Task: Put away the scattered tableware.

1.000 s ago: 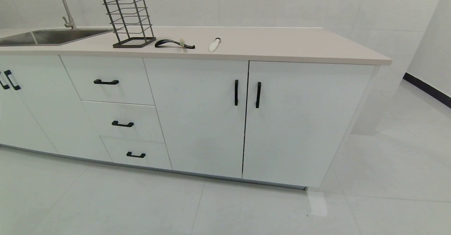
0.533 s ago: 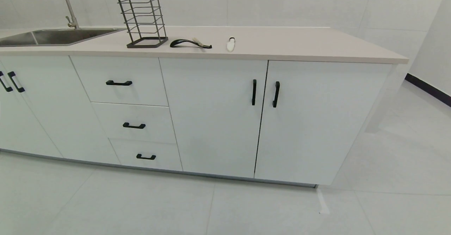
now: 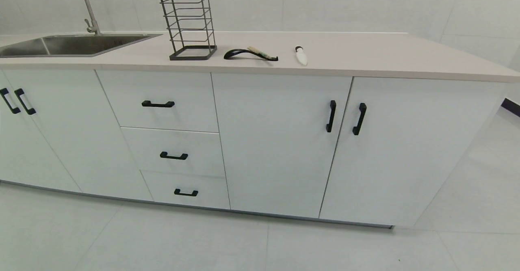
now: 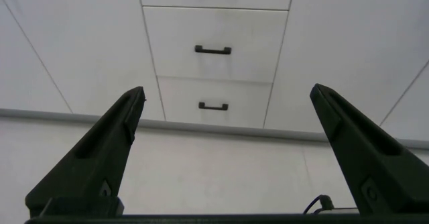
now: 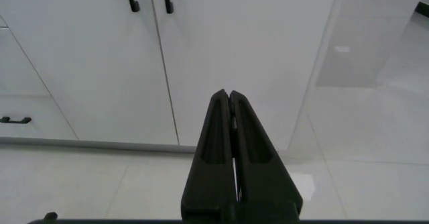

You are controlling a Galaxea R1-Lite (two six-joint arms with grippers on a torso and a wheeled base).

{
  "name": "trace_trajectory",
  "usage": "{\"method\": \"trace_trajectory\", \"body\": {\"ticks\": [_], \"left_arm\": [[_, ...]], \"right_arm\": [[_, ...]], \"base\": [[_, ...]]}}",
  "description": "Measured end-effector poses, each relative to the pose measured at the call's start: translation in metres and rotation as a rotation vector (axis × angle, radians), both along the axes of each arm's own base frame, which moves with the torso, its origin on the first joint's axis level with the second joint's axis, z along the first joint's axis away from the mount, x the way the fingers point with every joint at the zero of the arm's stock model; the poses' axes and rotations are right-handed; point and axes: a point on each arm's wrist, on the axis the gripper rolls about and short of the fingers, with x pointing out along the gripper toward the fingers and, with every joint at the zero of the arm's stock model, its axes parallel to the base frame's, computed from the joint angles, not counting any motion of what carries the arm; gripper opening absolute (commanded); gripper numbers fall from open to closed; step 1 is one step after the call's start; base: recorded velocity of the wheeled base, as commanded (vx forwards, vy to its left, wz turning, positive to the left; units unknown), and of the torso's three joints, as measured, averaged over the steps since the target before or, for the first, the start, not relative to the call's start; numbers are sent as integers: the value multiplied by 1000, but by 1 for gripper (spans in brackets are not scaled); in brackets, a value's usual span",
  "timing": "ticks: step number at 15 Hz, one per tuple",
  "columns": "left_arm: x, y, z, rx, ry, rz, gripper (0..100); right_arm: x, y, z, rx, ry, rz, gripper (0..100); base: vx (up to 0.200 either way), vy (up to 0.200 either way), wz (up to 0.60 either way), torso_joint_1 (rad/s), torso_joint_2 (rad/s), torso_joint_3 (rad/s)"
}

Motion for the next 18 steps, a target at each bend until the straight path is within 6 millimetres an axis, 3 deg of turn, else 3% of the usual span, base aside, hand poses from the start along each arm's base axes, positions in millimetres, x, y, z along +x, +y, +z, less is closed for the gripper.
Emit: {"method": "trace_trajectory", "body": {"ticks": [6,8,12,18], "left_arm": [[0,0,0,0,0,0,100],[0,0,0,0,0,0,100],[0,0,0,0,0,0,100],[0,0,0,0,0,0,100]], "right_arm": [[0,0,0,1,0,-1,0],[0,0,0,1,0,-1,0],[0,0,0,1,-1,-1,0],[0,0,0,0,1,-1,0]], "base": [[0,200,0,7,2,2],[200,200,0,2,5,5],[200,0,0,-1,-1,4],[0,0,0,0,0,0]]}}
